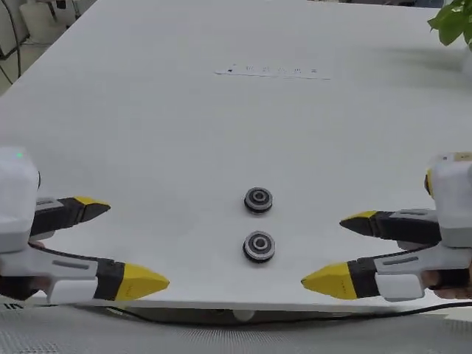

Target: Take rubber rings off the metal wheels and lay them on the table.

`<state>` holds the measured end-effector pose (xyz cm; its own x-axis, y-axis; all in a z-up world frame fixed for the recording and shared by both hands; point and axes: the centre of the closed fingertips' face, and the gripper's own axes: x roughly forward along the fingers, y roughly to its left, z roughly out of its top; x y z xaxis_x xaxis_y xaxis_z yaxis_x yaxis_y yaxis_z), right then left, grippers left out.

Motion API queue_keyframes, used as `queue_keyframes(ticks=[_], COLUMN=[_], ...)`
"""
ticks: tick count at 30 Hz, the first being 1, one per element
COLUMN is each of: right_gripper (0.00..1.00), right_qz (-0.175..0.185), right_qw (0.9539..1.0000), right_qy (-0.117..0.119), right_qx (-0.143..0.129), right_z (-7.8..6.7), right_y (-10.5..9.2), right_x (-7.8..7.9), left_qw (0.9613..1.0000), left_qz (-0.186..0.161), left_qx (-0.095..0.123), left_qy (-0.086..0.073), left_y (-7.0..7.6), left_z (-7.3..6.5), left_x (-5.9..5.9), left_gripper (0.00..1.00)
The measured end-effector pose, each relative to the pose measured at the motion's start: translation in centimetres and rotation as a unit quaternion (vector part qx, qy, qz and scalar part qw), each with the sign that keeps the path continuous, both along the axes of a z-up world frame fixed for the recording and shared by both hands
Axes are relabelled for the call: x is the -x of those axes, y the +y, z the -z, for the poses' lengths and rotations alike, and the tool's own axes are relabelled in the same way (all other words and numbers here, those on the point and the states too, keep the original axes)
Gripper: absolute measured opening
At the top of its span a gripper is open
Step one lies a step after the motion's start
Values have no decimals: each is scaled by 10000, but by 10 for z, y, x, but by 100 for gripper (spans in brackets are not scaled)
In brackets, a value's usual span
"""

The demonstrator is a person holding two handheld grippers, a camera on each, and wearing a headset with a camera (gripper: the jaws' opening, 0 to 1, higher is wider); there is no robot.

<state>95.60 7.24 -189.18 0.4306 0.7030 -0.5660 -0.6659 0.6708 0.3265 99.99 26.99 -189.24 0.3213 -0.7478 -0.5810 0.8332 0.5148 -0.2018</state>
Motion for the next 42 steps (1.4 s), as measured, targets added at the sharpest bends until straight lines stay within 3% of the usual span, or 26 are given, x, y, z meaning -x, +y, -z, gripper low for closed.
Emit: queue_keyframes(ticks=[6,10,21,25,27,36,42], right_gripper=[82,81,77,75,74,72,67], right_qz=[42,-45,-270,-380,-423,-403,-449], right_qw=[9999,10000,9993,9989,9987,9980,9979], right_qy=[19,-46,-239,-254,-258,-311,-393], right_qx=[115,33,-91,-138,-125,-368,-253], right_z=[7,5,8,14,18,20,24], right_y=[-11,-9,-10,-8,-8,-3,3], right_x=[3,3,-3,-4,-4,-12,-17], left_qw=[9995,9994,9968,9949,9942,9933,9894], left_qz=[192,230,542,623,613,698,1015], left_qx=[-236,-238,-446,-496,-481,-277,-222], left_qy=[18,-41,-382,-612,-737,-876,-1010], left_y=[0,-5,-24,-30,-33,-51,-78], left_z=[-2,-9,-28,-37,-42,-55,-56], left_x=[7,7,13,15,14,5,-8], left_gripper=[91,91,90,89,89,87,85])
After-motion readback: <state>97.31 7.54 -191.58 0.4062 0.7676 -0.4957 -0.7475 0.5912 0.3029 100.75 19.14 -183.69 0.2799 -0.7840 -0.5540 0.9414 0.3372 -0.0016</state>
